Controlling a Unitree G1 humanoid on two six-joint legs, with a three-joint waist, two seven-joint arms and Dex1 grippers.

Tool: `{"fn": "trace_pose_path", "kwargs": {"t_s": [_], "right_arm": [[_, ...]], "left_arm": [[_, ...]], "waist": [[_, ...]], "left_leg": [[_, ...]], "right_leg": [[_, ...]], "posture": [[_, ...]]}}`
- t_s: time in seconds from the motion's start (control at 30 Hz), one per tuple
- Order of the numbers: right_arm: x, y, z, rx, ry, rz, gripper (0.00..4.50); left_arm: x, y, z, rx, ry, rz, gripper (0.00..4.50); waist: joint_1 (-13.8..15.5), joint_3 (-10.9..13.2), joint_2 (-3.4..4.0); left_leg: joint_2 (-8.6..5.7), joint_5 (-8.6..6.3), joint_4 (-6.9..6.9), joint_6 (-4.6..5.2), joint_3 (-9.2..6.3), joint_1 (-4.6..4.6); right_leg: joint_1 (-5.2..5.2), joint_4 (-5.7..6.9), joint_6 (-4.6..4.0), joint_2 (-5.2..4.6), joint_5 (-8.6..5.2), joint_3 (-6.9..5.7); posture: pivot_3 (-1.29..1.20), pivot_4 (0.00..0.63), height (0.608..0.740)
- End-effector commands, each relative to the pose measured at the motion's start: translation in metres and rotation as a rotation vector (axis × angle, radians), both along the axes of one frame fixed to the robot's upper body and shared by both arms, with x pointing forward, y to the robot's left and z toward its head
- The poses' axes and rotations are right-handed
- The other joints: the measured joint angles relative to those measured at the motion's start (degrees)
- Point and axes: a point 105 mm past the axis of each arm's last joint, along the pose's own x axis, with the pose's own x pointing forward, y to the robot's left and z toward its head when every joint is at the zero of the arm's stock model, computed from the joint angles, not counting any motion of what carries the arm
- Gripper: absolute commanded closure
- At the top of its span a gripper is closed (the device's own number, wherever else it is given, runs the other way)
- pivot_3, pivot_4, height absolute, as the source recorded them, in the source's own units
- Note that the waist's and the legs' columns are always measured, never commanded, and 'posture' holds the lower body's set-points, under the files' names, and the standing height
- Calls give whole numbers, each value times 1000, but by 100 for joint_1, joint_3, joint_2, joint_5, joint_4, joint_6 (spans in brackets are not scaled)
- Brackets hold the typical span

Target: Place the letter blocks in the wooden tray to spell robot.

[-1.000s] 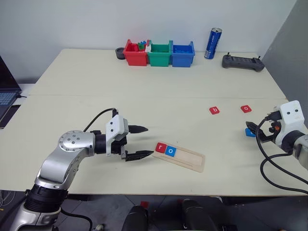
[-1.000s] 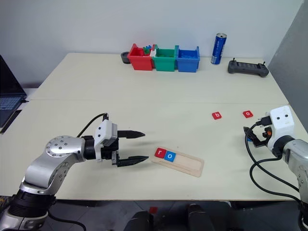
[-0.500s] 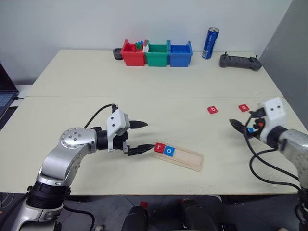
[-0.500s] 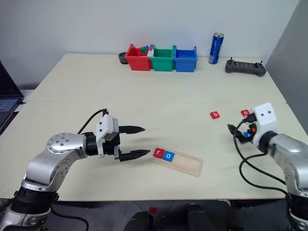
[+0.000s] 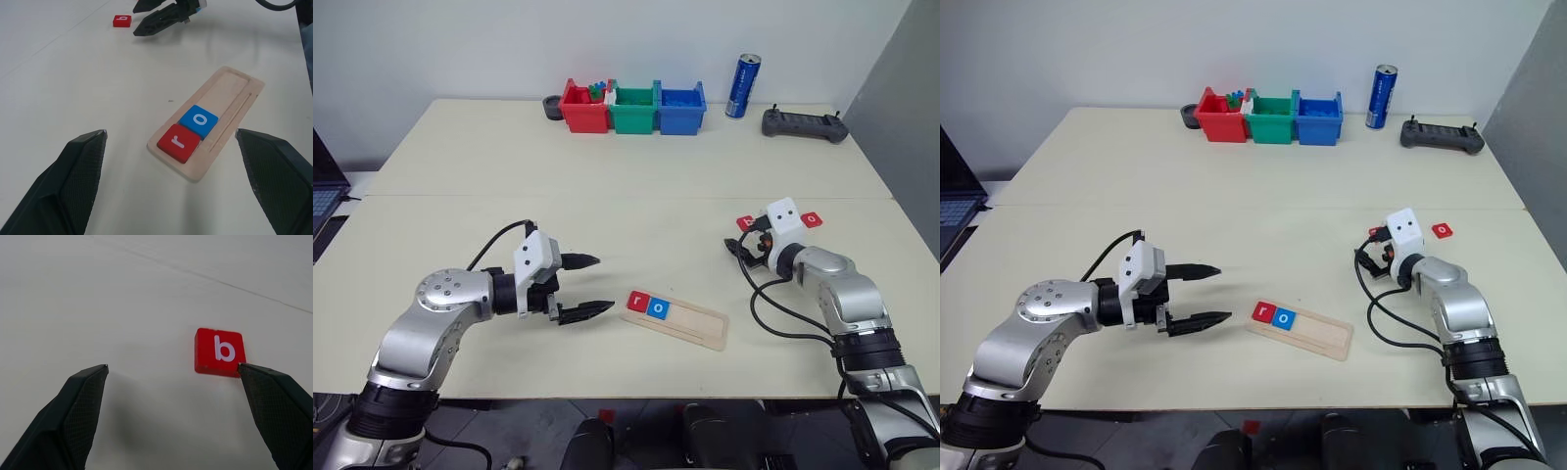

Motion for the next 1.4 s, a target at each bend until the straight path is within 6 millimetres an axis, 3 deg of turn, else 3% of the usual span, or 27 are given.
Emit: {"fn": "trace_pose_path", "kwargs": {"t_s": [0.03,0.17,0.27,0.47,0.63,0.8,1.0,1.3,1.4], "right_arm": [[-13,7,25,8,-73,98,0],[-48,16,30,8,-53,231,0],[-54,14,30,-27,-71,211,0],[-25,12,36,-3,-154,65,0],[9,11,23,22,-108,0,0],[30,4,7,11,-51,-50,0],[42,-4,-3,46,-18,-112,0],[42,-7,-13,102,40,-145,0],[43,-7,-17,109,45,-158,973]], "left_arm": [[-6,-1,8,28,-61,-27,53],[-12,-5,6,16,-47,-52,53],[-13,-4,4,11,-44,-64,53],[-9,-7,2,7,-57,-82,53],[-12,-13,5,-2,-66,-95,53],[-15,-16,6,-4,-68,-93,53],[-17,-15,3,-8,-63,-87,53],[-15,-13,-2,-8,-65,-90,53],[-15,-13,-5,-10,-64,-97,0]], "waist": [[9,2,4],[22,2,4],[7,3,4],[-53,3,5],[-87,3,5],[-88,3,5],[-133,3,5],[-143,3,5],[-143,3,5]], "left_leg": [[-1,0,-1,0,-2,-2],[-2,-1,-1,0,-7,-8],[-2,-1,1,0,-6,-5],[3,1,4,0,5,6],[3,0,3,0,3,4],[-1,-1,-2,1,2,-1],[-2,-2,-3,2,1,1],[-3,-1,0,2,0,4],[-3,-1,0,1,0,4]], "right_leg": [[-1,0,0,-1,0,-2],[-2,-2,1,-3,-1,-7],[-1,0,1,-3,-1,-5],[0,5,7,4,-4,5],[0,4,0,5,0,4],[-1,0,-1,-2,1,1],[-2,4,-2,-3,1,0],[1,7,-2,-3,1,0],[2,7,-2,-3,1,0]], "posture": [[0,150,740],[0,150,740],[0,150,740],[0,150,740],[0,150,740],[0,150,740],[0,150,740],[0,150,740],[0,150,740]]}}
